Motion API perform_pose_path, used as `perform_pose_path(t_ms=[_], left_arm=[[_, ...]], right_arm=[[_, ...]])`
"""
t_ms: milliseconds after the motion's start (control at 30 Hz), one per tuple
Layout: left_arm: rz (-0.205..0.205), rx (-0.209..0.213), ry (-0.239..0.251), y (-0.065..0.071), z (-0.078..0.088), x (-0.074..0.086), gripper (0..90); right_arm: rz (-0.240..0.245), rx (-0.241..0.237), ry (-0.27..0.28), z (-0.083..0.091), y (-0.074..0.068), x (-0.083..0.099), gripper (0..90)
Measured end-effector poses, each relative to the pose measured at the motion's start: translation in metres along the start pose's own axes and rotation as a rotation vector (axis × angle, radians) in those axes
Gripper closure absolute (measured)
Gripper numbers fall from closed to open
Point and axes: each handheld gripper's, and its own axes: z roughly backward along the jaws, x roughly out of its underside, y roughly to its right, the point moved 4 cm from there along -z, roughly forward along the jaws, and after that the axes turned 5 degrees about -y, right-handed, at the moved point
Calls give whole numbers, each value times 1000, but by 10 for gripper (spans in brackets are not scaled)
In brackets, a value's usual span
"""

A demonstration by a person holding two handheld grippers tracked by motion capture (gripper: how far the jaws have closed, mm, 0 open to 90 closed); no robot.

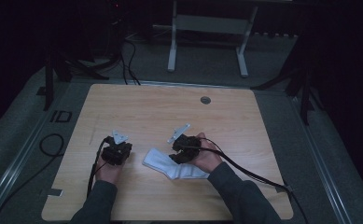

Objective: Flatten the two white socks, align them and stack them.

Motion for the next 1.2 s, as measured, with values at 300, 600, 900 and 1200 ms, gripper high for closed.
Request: perform_pose_path(t_ms=[300,600,900,1200], left_arm=[[-53,39,6,18,2,-5,899],[-90,70,4,35,0,-7,899],[-114,91,11,46,-1,-8,899],[-129,113,14,53,1,-8,899]], right_arm=[[-65,31,5,17,12,25,539],[-176,50,24,34,27,58,584],[-245,61,7,39,37,83,596],[-286,47,-48,30,30,106,623]])
